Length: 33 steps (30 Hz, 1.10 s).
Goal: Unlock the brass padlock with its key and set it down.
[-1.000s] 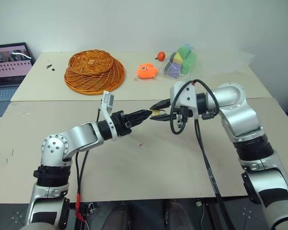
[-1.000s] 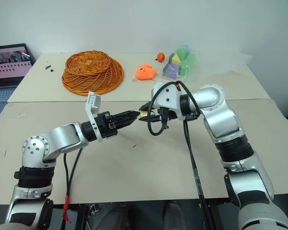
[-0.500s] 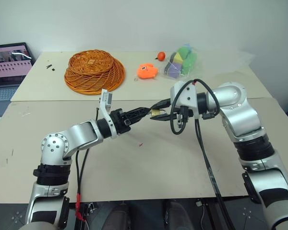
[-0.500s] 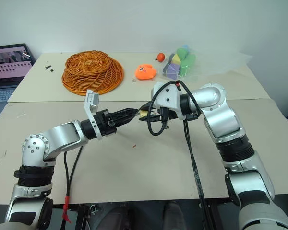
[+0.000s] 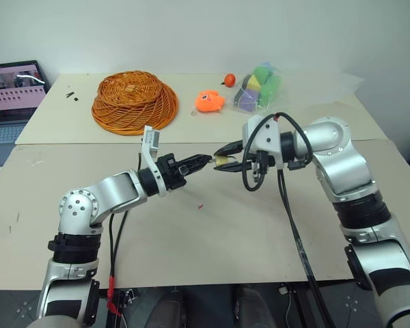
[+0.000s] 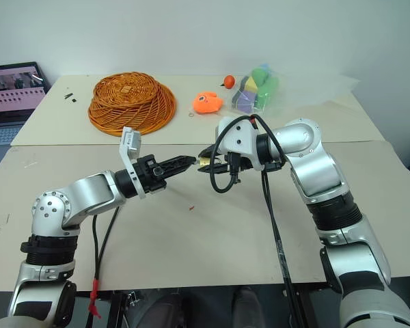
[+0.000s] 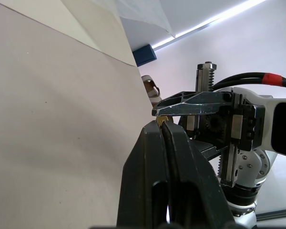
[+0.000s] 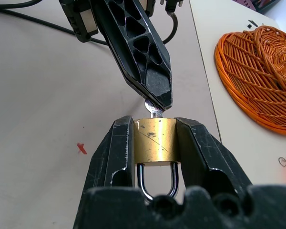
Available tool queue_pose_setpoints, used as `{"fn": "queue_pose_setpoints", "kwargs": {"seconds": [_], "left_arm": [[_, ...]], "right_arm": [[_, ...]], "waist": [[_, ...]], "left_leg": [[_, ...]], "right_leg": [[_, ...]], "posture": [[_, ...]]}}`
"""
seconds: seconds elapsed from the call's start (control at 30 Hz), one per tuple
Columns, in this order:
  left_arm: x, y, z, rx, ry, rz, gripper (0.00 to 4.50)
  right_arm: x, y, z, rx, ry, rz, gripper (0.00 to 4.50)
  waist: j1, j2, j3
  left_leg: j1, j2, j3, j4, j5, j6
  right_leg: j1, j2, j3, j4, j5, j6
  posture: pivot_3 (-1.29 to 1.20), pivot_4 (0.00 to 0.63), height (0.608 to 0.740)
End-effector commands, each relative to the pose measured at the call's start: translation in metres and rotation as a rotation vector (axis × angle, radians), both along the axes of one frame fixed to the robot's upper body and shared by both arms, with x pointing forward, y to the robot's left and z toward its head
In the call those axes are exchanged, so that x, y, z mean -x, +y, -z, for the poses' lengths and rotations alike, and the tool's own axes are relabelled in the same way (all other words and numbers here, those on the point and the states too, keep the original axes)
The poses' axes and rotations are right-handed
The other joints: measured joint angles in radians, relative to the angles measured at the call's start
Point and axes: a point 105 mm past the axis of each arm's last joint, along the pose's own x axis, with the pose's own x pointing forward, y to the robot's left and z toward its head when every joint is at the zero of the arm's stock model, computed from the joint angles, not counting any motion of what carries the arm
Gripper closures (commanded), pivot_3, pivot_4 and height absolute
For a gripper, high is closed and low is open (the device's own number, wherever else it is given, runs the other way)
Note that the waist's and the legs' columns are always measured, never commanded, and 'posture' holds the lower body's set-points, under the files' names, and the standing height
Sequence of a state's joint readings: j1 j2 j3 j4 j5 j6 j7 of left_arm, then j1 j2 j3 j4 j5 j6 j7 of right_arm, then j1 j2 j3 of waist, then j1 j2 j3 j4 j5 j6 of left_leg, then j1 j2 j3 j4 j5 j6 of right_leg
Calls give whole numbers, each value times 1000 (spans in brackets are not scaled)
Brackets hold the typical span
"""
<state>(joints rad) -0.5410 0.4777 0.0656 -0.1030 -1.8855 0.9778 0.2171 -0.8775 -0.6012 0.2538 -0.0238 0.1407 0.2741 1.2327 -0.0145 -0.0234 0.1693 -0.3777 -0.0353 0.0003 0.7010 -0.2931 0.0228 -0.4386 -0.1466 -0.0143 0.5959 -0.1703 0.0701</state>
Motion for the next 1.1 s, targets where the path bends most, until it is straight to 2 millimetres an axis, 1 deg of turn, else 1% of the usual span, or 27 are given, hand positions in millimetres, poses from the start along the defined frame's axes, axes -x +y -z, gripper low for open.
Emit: {"fn": "queue_pose_setpoints", "kwargs": {"seconds": [0.03,0.3,0.43,0.6,0.8,0.97,1.1], "left_arm": [[6,-3,-8,-3,-41,33,4485],[4,1,-8,-17,-48,37,4485],[4,2,-6,-100,-104,56,4485],[7,5,5,-268,-186,108,4485],[0,7,6,-276,-208,116,4485],[0,5,6,-300,-243,131,4485],[1,5,0,-342,-337,132,4485]], "right_arm": [[4,0,-21,-32,-73,-9,3589],[4,0,-22,-33,-76,-9,3589],[4,1,-23,-34,-78,-9,3589],[3,1,-24,-34,-79,-10,3589],[4,1,-24,-35,-79,-10,3589],[5,0,-24,-32,-78,-6,3589],[4,0,-23,-30,-77,-3,3589]], "waist": [[0,0,0],[0,0,0],[0,0,0],[-1,0,0],[0,0,0],[-1,0,0],[-1,0,0]], "left_leg": [[0,0,0,0,0,0],[0,0,0,0,0,0],[0,0,0,0,0,0],[0,0,0,0,0,0],[-1,0,0,0,0,1],[-1,0,0,0,0,1],[-1,0,0,0,0,1]], "right_leg": [[0,0,0,0,0,0],[0,0,0,0,0,0],[0,0,0,0,0,0],[0,0,0,0,0,0],[0,0,-1,0,0,0],[0,0,-1,0,0,0],[0,0,-1,0,0,0]], "posture": [[0,150,739],[0,150,739],[0,150,739],[0,150,739],[0,150,739],[0,150,739],[0,150,739]]}}
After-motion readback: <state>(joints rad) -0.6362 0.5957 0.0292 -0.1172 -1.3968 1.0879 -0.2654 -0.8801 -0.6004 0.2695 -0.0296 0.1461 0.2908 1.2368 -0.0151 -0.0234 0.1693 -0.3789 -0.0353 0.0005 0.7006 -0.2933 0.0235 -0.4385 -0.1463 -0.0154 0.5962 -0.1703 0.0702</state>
